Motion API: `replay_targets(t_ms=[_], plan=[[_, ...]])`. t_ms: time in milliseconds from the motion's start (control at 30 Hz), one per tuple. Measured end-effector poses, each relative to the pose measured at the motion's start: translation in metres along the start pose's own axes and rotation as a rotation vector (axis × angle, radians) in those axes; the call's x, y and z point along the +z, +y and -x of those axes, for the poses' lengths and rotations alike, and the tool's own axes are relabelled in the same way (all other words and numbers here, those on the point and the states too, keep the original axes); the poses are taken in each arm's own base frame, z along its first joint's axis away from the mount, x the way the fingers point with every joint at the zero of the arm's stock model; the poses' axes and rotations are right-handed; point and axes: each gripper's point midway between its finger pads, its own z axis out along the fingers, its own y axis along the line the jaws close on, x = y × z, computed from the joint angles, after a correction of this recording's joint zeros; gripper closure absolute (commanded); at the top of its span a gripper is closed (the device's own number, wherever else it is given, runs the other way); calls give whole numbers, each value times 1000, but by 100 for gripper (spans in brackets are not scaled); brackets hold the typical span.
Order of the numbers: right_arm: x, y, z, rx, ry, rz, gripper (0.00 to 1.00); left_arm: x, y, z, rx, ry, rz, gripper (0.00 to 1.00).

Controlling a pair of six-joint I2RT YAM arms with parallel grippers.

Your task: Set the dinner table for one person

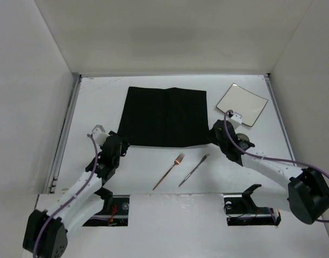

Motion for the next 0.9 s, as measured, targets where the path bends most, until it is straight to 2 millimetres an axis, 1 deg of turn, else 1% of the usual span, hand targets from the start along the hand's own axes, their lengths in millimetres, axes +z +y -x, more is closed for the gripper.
replay_targets(t_ms=[67, 133, 200, 233, 333, 400, 467, 533, 667, 733, 833, 867, 900], plan=[[1, 13, 5, -14, -3, 15, 66, 9, -9, -1, 15, 7, 13, 64], [6, 28, 7, -23, 1, 32, 69, 22, -15, -4, 26, 15, 36, 64], [15, 41, 2, -35, 15, 52, 70, 39, -15, -5, 27, 14, 70, 64], [20, 46, -4, -44, 28, 61, 70, 47, -14, -6, 26, 12, 87, 65], [33, 47, -28, -75, 82, 59, 71, 68, 0, -9, 24, 11, 148, 65], [40, 43, -44, -94, 120, 42, 71, 78, 14, -13, 20, 17, 192, 65], [43, 39, -54, -103, 142, 32, 71, 83, 24, -15, 9, 20, 218, 65], [44, 36, -58, -98, 147, 30, 71, 87, 25, -12, -20, 6, 207, 64], [42, 32, -60, -87, 145, 31, 70, 86, 26, -14, -49, -7, 176, 62], [40, 29, -56, -77, 137, 31, 66, 83, 25, -16, -57, -7, 157, 62], [37, 23, -45, -52, 113, 27, 61, 70, 26, -22, -66, 9, 127, 59], [36, 22, -41, -44, 104, 27, 58, 65, 27, -24, -66, 18, 122, 58], [35, 20, -37, -37, 96, 25, 51, 60, 28, -26, -65, 27, 116, 57]])
